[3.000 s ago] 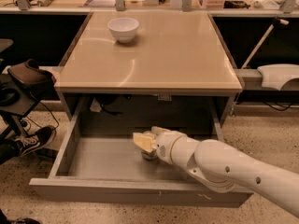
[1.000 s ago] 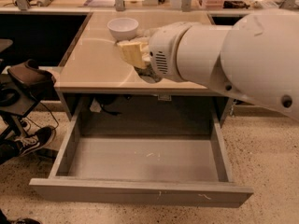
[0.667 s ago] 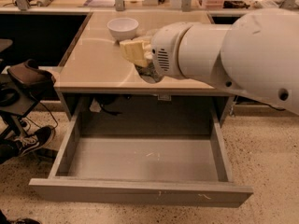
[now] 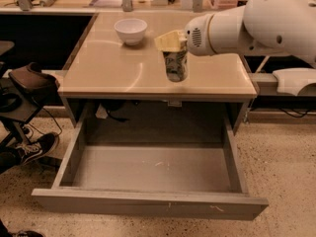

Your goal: Pick 7up can from top drawer and place on counter

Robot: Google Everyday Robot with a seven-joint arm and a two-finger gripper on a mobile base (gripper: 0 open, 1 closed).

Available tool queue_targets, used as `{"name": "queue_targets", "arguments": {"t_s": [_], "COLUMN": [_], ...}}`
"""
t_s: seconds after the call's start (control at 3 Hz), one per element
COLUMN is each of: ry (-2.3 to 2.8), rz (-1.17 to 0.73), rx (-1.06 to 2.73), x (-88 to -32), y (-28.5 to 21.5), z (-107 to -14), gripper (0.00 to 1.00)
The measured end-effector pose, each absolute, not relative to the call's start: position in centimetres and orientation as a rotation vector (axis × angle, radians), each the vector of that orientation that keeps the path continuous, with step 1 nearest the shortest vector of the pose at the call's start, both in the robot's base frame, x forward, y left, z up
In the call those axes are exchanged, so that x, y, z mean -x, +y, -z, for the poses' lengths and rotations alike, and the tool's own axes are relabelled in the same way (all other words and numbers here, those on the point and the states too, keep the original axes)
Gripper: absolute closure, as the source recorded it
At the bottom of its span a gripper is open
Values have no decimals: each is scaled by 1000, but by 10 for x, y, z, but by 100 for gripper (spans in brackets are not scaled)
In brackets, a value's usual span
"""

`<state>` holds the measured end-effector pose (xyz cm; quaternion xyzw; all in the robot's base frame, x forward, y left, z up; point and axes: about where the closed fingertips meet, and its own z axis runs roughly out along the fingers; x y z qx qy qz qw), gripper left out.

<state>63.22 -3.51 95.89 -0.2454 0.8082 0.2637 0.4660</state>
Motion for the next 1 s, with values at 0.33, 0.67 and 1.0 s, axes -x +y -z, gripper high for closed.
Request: {"name": "queue_targets", "arguments": {"t_s": [0.33, 0.67, 1.0], "ry": [2069, 2064, 2028], "rz": [-699, -725, -718], "rx": [577, 505, 495], "x": [-694, -746, -753], "y": [-48, -56, -60], "z": [-934, -940, -959], "gripper": [100, 100, 98]}}
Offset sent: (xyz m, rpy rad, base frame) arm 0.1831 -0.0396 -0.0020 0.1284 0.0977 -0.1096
